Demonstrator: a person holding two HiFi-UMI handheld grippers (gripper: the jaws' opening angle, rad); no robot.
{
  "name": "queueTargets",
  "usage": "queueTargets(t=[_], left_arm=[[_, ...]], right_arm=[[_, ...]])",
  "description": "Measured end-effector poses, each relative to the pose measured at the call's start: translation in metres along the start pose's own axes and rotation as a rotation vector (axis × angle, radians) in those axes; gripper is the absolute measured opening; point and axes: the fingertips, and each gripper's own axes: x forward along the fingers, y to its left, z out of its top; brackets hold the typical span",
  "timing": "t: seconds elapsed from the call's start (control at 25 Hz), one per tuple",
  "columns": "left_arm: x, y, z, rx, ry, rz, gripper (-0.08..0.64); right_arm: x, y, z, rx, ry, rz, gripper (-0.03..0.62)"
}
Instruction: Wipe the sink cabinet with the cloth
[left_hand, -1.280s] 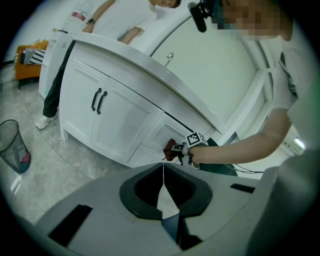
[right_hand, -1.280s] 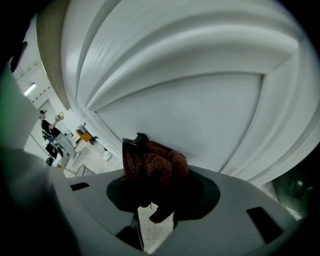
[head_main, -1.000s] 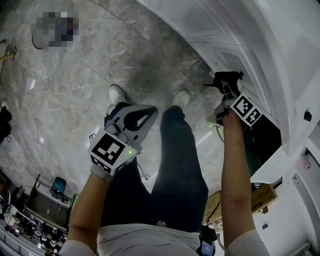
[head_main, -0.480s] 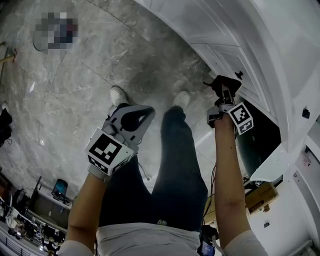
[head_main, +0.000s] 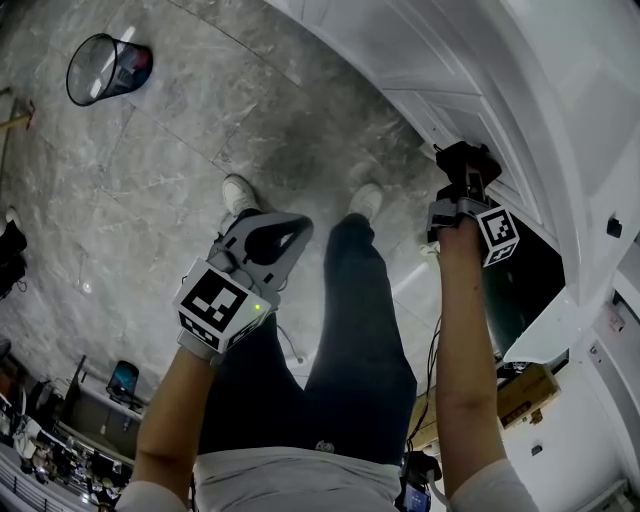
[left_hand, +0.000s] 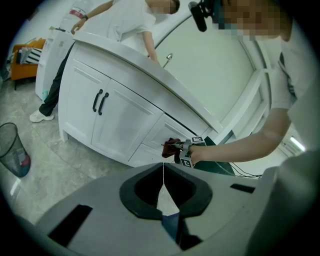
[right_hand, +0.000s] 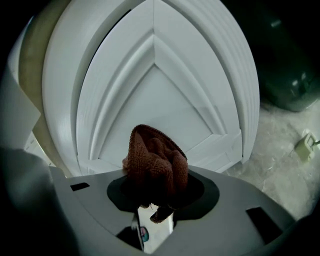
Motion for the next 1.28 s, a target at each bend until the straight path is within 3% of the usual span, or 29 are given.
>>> queueTargets(t=[0.32, 0.6, 0.96, 1.28], left_arm=[[-0.010, -0.001, 0.008, 0.025, -0.002, 0.004, 0.015], [-0.014, -0.007, 0.020, 0.049, -0.018, 0.010, 0.015], [-0.025, -0.027, 0.059, 0.100, -0.060, 0.020, 0.015], [-0.054, -0.052, 0.116, 0.099, -0.141, 0.056, 0.015]], right_arm=[[-0.015, 0.021, 0.007, 0.156, -0.029, 0.065, 0.143], [-0.028, 0.050, 0.015, 0.268, -0.069, 0.173, 0.143], [-0.063, 0.120, -0.015, 0.168, 0.071, 0.292, 0.143], [-0.117, 0.231, -0.024, -0.112, 0.167, 0.472, 0.143]])
